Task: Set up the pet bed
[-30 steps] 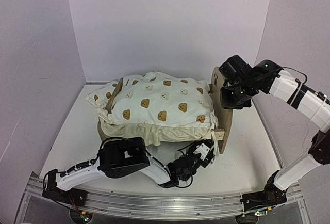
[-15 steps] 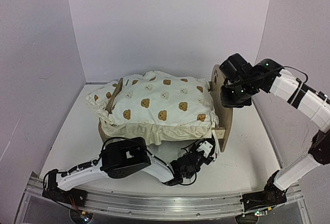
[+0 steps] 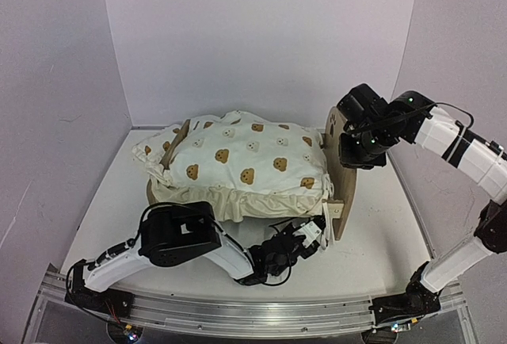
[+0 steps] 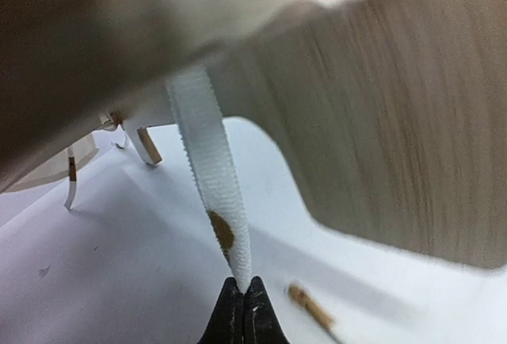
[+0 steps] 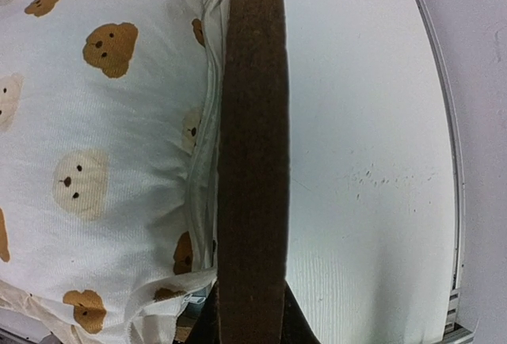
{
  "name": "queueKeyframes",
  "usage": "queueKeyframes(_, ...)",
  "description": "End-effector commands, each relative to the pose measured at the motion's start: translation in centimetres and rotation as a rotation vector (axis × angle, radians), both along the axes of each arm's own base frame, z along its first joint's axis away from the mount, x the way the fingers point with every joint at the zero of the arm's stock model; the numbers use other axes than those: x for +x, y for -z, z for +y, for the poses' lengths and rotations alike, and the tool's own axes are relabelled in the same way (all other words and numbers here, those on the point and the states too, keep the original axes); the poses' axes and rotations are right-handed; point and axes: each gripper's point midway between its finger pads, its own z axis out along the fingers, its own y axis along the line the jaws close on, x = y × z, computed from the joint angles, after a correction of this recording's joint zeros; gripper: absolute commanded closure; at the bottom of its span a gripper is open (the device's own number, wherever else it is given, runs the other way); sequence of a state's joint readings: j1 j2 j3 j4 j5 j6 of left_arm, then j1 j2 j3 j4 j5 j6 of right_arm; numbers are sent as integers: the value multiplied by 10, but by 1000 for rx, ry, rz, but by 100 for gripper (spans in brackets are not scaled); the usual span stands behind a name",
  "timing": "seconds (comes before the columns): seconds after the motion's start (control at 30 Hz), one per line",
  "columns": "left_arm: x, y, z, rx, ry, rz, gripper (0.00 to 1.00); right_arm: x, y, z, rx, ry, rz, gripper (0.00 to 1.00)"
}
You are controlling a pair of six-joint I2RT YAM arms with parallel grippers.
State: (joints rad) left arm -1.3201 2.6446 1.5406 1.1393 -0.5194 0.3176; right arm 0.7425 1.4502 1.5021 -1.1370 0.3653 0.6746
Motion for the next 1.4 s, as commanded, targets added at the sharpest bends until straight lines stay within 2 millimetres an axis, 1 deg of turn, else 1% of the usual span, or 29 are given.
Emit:
queueKeyframes(0.0, -45, -54, 8, -27, 93, -6, 100, 17, -108, 16, 345, 63, -356, 100)
queueKeyframes(0.07, -74, -56, 10, -23, 193, 21, 100, 23, -100, 8, 314, 105, -390, 100)
queueKeyframes(0.13, -97, -58, 13, -22, 280, 51, 100, 31, -91, 5, 287, 131, -410, 100)
queueKeyframes(0.23, -119, -53, 21, -4, 378, 93, 100, 44, -78, 6, 255, 150, -425, 100)
queueKeyframes(0.33, -137, -40, 28, 23, 474, 139, 100, 55, -66, 10, 221, 167, -424, 100)
queueKeyframes(0.43, -148, -31, 29, 26, 537, 190, 100, 64, -50, 13, 169, 164, -420, 100)
queueKeyframes(0.47, -149, -31, 30, 26, 543, 198, 100, 66, -44, 13, 144, 159, -416, 100)
queueKeyframes(0.53, -152, -30, 32, 29, 554, 207, 100, 68, -31, 13, 86, 142, -404, 100)
queueKeyframes(0.63, -156, -37, 36, 32, 574, 210, 100, 70, -8, 10, 2, 114, -376, 100)
queueKeyframes(0.7, -160, -38, 37, 42, 599, 216, 100, 73, 6, 3, -53, 121, -358, 100)
queueKeyframes(0.77, -164, -40, 35, 48, 620, 226, 100, 75, 17, -11, -88, 158, -345, 100)
queueKeyframes(0.83, -174, -45, 32, 57, 678, 233, 100, 77, 18, -23, -101, 192, -353, 100)
queueKeyframes(0.9, -182, -53, 30, 65, 728, 238, 100, 80, 19, -29, -116, 208, -355, 100)
queueKeyframes(1.0, -202, -63, 26, 84, 826, 257, 100, 82, 25, -28, -128, 205, -346, 100)
queueKeyframes(1.13, -230, -74, 32, 92, 951, 307, 100, 83, 33, -27, -150, 190, -327, 100)
queueKeyframes(1.17, -233, -76, 35, 91, 962, 320, 100, 83, 35, -27, -157, 185, -324, 100)
queueKeyframes(1.2, -235, -74, 39, 99, 962, 334, 100, 82, 36, -27, -164, 179, -319, 100)
queueKeyframes(1.37, -236, -68, 51, 110, 953, 387, 100, 80, 47, -31, -203, 151, -298, 100)
